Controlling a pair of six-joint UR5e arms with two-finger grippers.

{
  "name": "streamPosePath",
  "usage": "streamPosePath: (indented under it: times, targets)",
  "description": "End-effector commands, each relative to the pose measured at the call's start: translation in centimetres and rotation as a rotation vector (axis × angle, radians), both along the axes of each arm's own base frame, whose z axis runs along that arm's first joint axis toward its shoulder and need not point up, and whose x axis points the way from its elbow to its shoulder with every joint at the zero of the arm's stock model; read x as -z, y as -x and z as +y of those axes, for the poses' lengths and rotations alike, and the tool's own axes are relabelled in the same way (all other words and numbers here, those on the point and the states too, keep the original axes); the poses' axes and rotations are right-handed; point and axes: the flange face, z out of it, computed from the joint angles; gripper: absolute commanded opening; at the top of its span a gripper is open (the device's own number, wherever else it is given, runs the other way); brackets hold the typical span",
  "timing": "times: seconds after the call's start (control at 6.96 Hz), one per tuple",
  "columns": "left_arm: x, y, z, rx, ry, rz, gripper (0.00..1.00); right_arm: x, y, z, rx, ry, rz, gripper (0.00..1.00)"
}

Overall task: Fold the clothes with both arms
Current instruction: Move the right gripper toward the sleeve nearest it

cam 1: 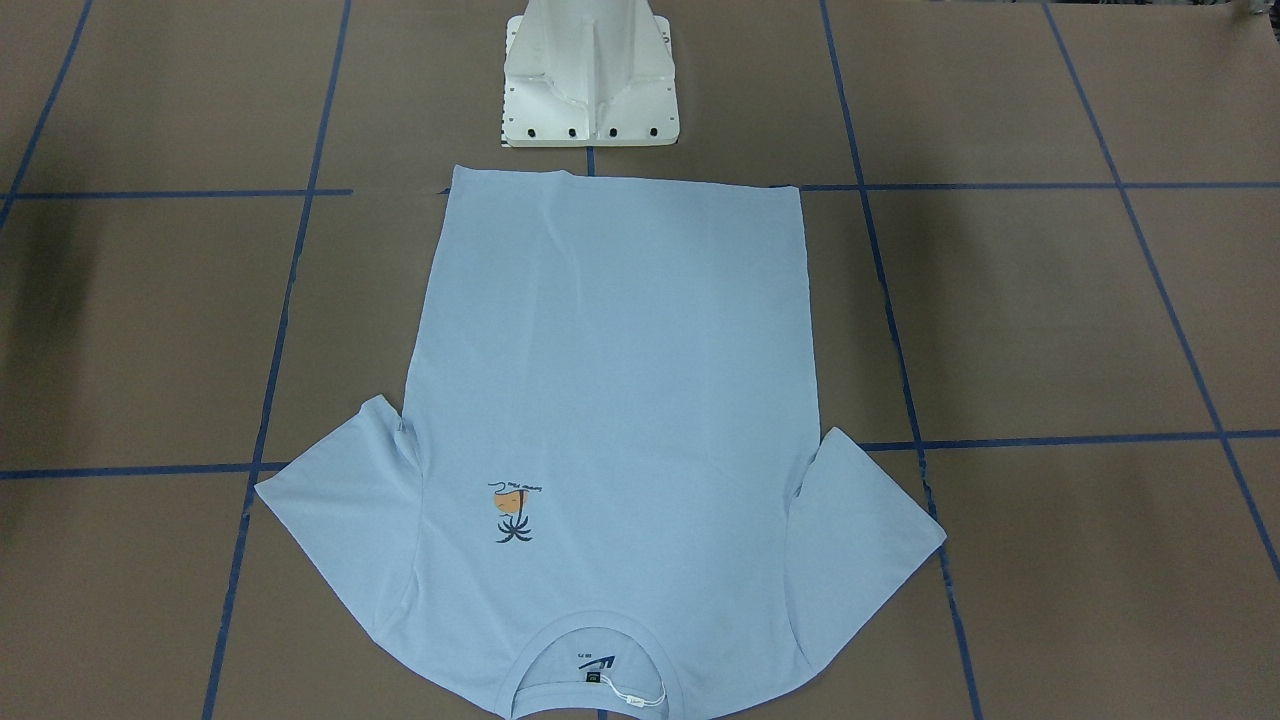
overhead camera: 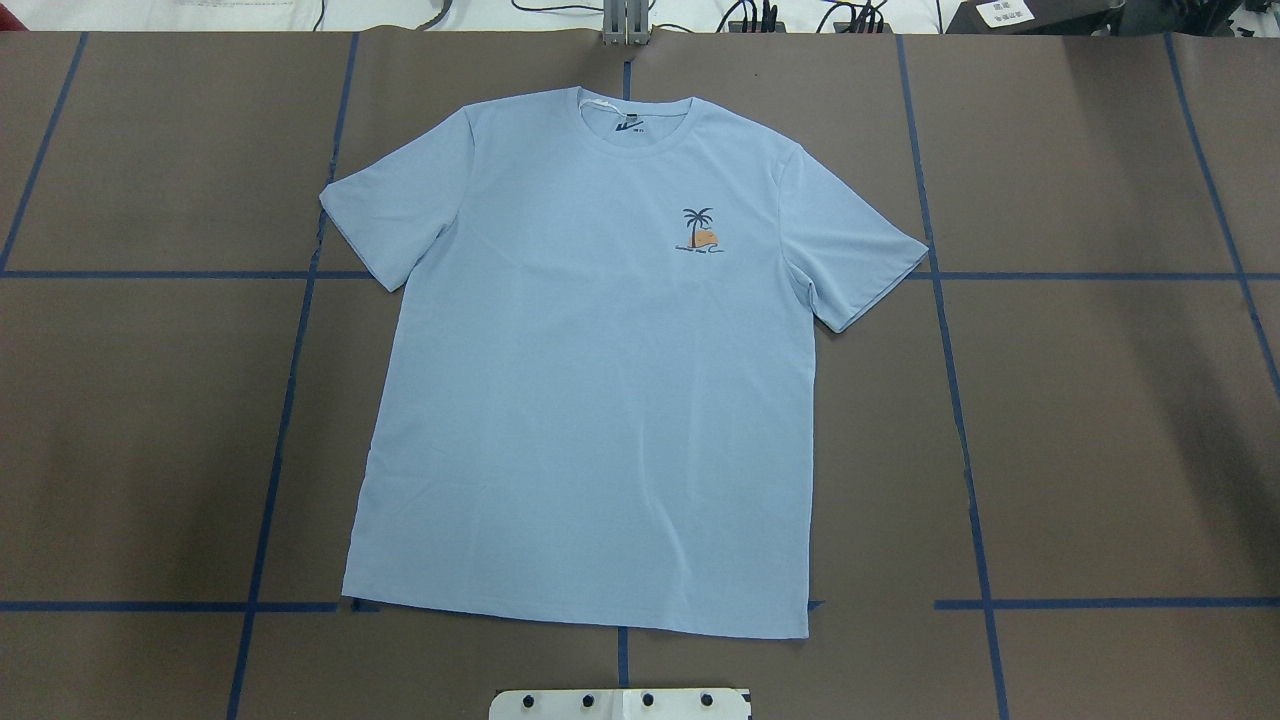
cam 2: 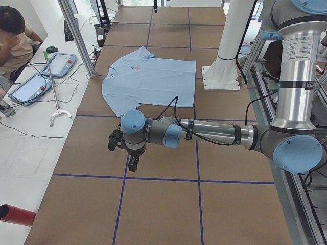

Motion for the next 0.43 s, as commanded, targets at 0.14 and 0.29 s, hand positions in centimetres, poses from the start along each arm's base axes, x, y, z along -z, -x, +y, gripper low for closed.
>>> streamPosePath:
  times: [0.14, 0.29]
  targets:
    - [1.4, 0.0, 0.4, -0.015, -0.049, -0.017, 1.00, 1.9, 1.1, 0.0, 0.021, -0.146, -0.023, 1.00]
    - [1.2, 0.0, 0.8, -0.015, -0.044, -0.008, 1.00, 2.1, 2.3, 0.1, 0.043, -0.160, -0.029, 1.00]
